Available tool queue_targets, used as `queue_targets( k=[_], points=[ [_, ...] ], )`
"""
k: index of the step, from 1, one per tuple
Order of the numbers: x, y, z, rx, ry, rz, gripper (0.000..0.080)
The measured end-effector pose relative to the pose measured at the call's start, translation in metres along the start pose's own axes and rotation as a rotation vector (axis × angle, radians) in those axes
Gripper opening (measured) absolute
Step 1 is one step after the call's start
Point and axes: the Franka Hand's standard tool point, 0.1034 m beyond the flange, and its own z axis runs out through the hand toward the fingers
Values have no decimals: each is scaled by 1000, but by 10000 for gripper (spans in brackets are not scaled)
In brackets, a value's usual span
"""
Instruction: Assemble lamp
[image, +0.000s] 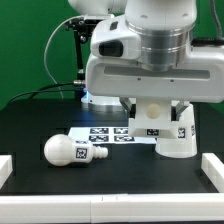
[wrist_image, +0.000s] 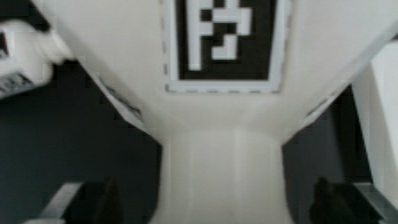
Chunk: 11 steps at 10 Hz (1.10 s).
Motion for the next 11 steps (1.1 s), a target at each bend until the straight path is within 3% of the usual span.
queue_targets(
  k=[2, 4, 8, 11],
  points=[
    [6, -16, 9, -3, 242, -93, 530],
    [24, -20, 0, -3, 498, -176, 530],
    [28, -21, 3, 10, 754, -178, 530],
    [35, -37, 22, 29, 963, -187, 530]
  ],
)
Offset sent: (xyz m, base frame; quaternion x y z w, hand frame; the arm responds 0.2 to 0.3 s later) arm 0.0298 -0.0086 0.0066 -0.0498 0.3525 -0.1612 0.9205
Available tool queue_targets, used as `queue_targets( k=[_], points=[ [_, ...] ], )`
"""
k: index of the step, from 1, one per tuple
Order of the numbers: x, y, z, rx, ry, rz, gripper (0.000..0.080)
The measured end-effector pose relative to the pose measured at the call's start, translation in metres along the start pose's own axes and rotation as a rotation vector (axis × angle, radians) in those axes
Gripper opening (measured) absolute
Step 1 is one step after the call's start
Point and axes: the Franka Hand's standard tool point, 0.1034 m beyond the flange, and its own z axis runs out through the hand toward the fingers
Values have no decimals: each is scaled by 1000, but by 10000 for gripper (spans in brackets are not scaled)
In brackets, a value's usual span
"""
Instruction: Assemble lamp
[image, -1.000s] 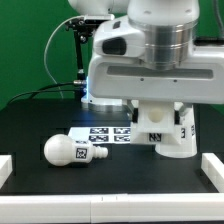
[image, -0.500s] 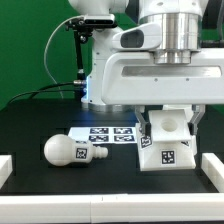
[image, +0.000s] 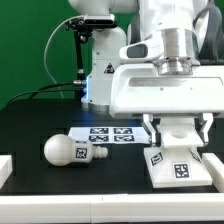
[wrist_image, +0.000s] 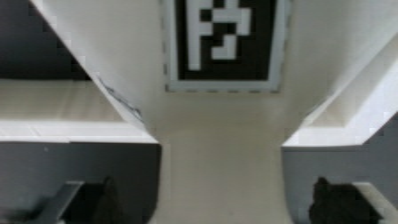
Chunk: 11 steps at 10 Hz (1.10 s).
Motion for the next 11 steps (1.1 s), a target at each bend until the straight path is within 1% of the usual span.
queue_targets(
  k=[1, 2, 5, 6, 7, 9, 11],
  points=[
    [-10, -5, 8, 1, -46, 13, 530],
    [-7, -8, 8, 0, -53, 33, 530],
    [-9, -7, 9, -3, -57, 22, 530],
    [-14, -9, 13, -2, -63, 20, 530],
    [-15, -12, 17, -1, -63, 21, 530],
    [-10, -17, 29, -5, -47, 40, 530],
    [-11, -20, 29, -3, -48, 39, 530]
  ],
)
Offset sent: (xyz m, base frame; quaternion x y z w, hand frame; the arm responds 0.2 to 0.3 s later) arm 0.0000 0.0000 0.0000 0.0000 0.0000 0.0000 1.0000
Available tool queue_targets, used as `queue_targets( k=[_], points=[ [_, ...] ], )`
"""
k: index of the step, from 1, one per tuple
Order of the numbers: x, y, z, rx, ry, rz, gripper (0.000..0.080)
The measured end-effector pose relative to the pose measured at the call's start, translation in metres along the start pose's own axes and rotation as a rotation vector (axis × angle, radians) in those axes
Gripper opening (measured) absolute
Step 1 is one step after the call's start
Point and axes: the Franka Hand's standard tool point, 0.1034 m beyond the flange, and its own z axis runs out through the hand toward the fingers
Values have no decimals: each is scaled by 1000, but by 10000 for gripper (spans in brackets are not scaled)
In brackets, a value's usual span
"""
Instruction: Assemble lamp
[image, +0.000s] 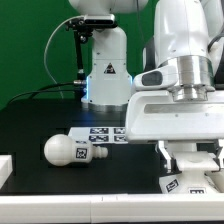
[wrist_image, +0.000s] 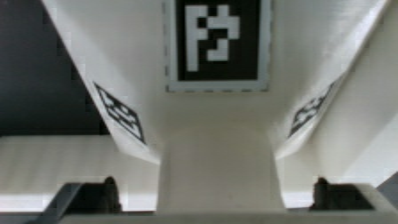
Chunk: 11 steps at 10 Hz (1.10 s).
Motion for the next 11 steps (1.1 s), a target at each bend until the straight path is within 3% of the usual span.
queue_targets(
  k=[3, 5, 8, 11],
  points=[
    [-1, -1, 0, 1, -11, 3, 530],
    [-1, -1, 0, 1, -11, 3, 677],
    [-1, 0, 0, 0, -14, 4, 698],
    [20, 6, -27, 12, -33, -3, 699]
  ],
)
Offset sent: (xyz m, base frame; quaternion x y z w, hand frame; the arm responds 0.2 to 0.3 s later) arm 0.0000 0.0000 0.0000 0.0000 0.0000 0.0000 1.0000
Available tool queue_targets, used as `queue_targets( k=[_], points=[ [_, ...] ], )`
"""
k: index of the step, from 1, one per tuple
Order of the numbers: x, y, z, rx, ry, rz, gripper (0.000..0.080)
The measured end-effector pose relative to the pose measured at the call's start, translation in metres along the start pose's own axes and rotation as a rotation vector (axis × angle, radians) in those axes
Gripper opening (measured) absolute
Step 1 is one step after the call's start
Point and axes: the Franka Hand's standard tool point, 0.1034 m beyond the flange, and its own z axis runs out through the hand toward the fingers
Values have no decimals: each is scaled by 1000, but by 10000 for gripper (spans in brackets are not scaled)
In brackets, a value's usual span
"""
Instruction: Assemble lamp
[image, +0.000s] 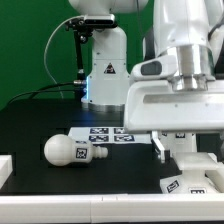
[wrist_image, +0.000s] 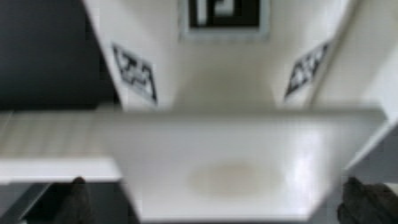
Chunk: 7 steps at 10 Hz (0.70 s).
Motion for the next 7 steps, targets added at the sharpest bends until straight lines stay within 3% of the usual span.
queue_targets(
  k=[3, 5, 6, 7],
  points=[
    [10, 26, -20, 2, -83, -12, 699],
    [3, 59, -26, 7, -197, -56, 699],
    [8, 80, -27, 9, -234, -50, 699],
    [14, 82, -26, -21, -125, -62, 699]
  ],
)
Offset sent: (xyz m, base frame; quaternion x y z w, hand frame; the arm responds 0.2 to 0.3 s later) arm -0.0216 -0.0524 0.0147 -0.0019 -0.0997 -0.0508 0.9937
